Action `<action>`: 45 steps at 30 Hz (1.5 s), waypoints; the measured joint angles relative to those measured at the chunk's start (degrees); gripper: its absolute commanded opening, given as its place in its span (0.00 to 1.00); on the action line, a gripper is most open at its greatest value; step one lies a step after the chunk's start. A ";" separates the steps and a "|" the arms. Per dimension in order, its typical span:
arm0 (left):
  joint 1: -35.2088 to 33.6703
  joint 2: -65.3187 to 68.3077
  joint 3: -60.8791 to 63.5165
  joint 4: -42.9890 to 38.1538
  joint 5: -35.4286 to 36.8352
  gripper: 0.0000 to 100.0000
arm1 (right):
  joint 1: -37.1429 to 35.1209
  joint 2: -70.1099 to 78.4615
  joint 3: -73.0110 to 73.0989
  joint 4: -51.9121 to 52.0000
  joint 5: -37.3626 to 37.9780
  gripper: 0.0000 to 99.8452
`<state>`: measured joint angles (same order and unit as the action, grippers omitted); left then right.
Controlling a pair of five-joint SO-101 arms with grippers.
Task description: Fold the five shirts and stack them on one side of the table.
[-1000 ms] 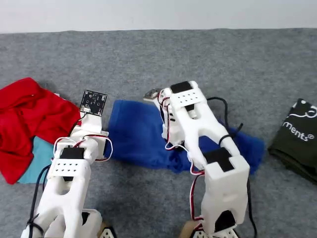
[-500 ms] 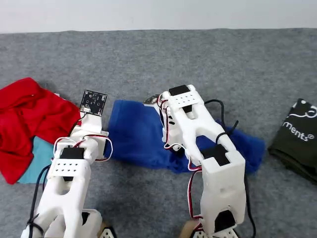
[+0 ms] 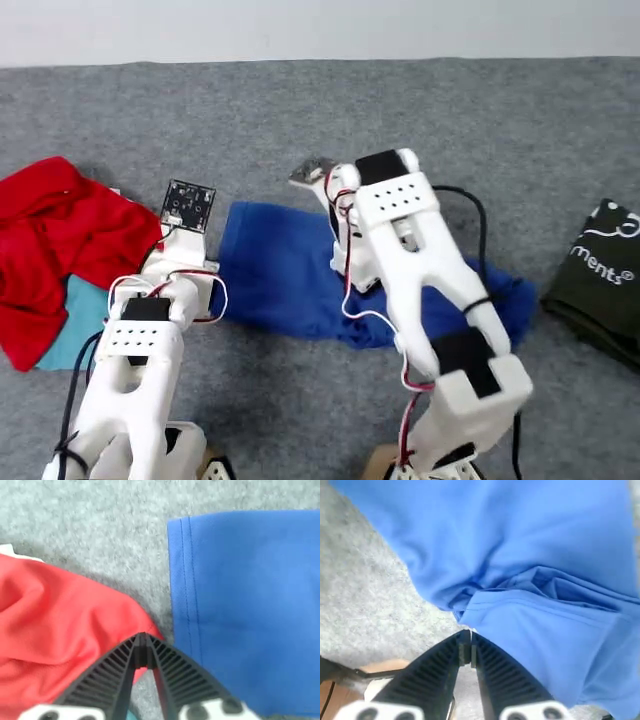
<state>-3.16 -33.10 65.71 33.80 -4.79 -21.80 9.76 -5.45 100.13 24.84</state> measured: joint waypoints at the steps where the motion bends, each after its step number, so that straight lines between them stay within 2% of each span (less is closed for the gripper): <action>1: 0.00 0.00 0.53 -0.18 0.00 0.00 | 0.00 -1.41 0.00 0.00 -0.44 0.01; 3: 1.05 -0.09 1.23 -0.26 0.00 0.00 | -1.05 -4.31 0.00 0.00 -3.16 0.01; 7: 0.35 -0.18 1.05 0.88 -2.64 0.00 | -0.97 -7.47 0.00 0.00 -14.77 0.01; 10: -1.49 -0.18 -2.37 5.27 -7.12 0.00 | 3.96 -7.38 0.18 -0.79 -20.40 0.01; 14: -3.34 -0.18 -11.16 13.45 -6.86 0.00 | 14.33 -3.52 4.48 -6.33 -23.12 0.01; 20: -3.60 -0.18 -22.51 22.33 -3.43 0.00 | 25.41 2.99 8.18 -12.75 -23.47 0.01; 27: -3.60 -0.18 -24.70 26.90 -3.16 0.00 | 33.76 4.22 8.18 -14.59 -23.21 0.01; 35: -3.96 -0.18 -24.70 28.31 -3.16 0.00 | 39.38 9.85 14.07 -16.53 -20.57 0.01; 45: -10.02 -0.18 -24.70 28.31 -3.16 0.00 | 48.97 9.93 21.89 -16.53 -13.63 0.01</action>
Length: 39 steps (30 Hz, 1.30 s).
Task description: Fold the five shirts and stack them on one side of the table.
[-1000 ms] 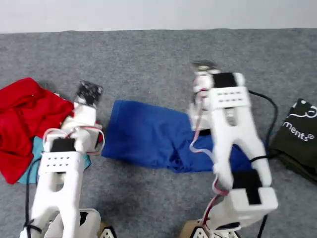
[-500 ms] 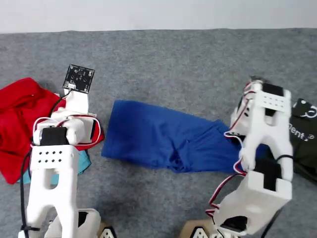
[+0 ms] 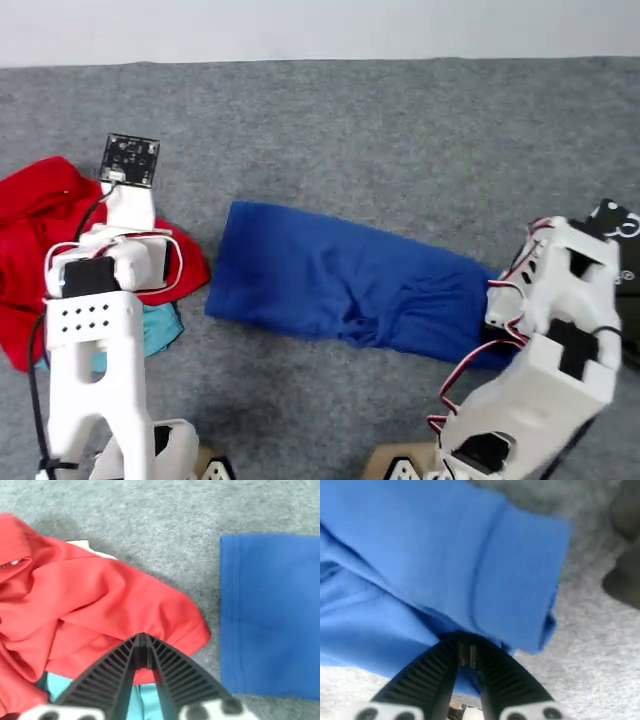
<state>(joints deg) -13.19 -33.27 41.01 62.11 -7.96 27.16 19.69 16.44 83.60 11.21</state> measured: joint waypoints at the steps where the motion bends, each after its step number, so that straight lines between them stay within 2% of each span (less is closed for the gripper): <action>1: -0.18 0.00 0.00 0.00 0.00 0.00 | 0.62 0.00 0.26 0.00 0.62 0.01; 10: -0.35 0.00 0.00 0.00 0.00 0.00 | -0.53 -1.41 0.70 0.00 1.58 0.01; 14: -0.35 0.00 0.00 0.00 0.00 0.00 | -5.19 -8.18 0.70 0.97 1.32 0.01; 22: -0.35 0.00 0.00 0.18 0.00 0.00 | -15.30 -18.99 0.88 0.97 -4.92 0.01; 31: -0.35 0.00 0.00 0.18 0.00 0.00 | -12.92 -13.54 8.44 -4.57 -9.41 0.01; 39: 3.96 0.26 -3.60 2.37 0.18 0.00 | -11.78 -25.41 -0.88 5.98 -10.02 0.01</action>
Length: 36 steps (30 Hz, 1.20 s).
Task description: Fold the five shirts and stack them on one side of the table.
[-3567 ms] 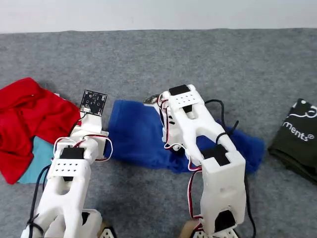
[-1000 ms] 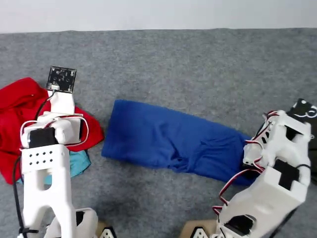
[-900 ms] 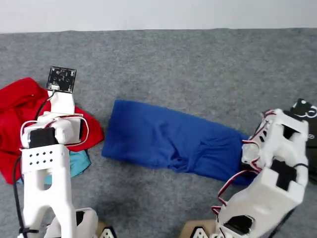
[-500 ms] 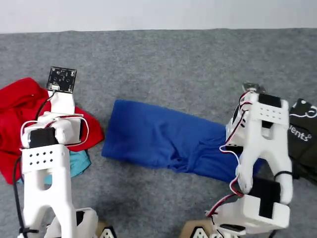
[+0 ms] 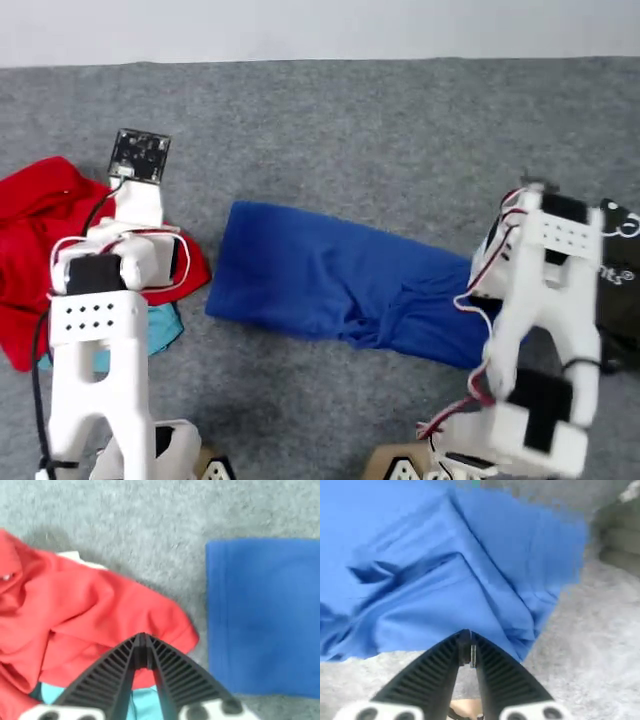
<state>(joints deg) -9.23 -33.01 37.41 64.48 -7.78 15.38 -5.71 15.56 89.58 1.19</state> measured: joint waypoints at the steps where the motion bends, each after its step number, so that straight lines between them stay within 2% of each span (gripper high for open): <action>1: 0.35 0.62 -1.23 0.35 0.00 0.00 | 0.09 -2.46 -0.79 1.58 0.00 0.01; 7: 0.62 13.71 -13.89 6.59 0.00 0.00 | 2.11 -14.68 -1.05 6.15 0.00 0.01; 13: 2.46 34.37 -34.73 20.75 -4.66 0.01 | 8.35 -21.01 2.64 6.86 0.00 0.01; 19: 4.31 56.53 -55.65 33.32 -6.51 0.14 | 16.09 -23.74 6.07 8.09 0.70 0.01; 25: 5.45 67.25 -66.02 34.29 -6.33 0.21 | 20.84 -24.09 6.07 9.67 4.75 0.01; 32: 11.60 70.51 -67.16 34.29 -6.51 0.21 | 25.85 -24.09 6.07 9.67 5.98 0.01; 36: 11.78 72.88 -67.25 34.29 -6.68 0.21 | 25.93 -24.09 6.07 9.67 8.70 0.01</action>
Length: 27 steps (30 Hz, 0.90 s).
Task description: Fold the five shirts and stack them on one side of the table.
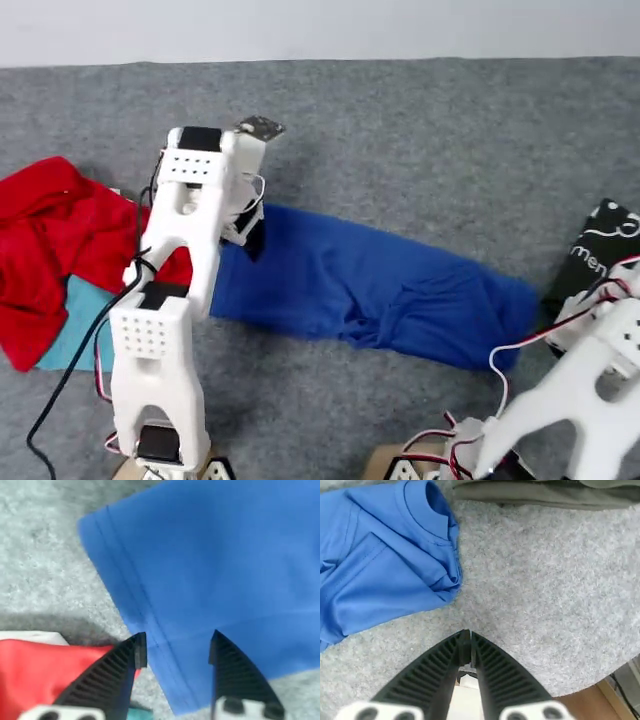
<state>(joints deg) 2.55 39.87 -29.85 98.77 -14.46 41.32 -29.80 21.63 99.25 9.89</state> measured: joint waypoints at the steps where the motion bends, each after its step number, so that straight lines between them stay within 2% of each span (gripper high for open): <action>1: -0.26 0.26 0.00 0.00 0.09 0.21 | 0.09 0.00 0.00 0.00 0.18 0.01; 7: -3.16 0.35 0.00 0.00 -0.09 0.21 | 1.85 0.00 0.00 0.00 0.53 0.01; 14: -3.16 0.53 0.00 0.00 -0.09 0.21 | 1.85 0.00 0.00 0.00 0.62 0.01; 23: -3.25 7.74 -0.09 0.00 -0.09 0.21 | 1.85 0.00 0.00 0.00 0.62 0.01; 27: -2.55 9.93 -1.41 0.18 -0.26 0.12 | 1.85 0.00 0.00 0.00 0.62 0.01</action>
<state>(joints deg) 0.00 49.80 -31.25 98.95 -14.73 43.16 -29.80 21.63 99.25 10.51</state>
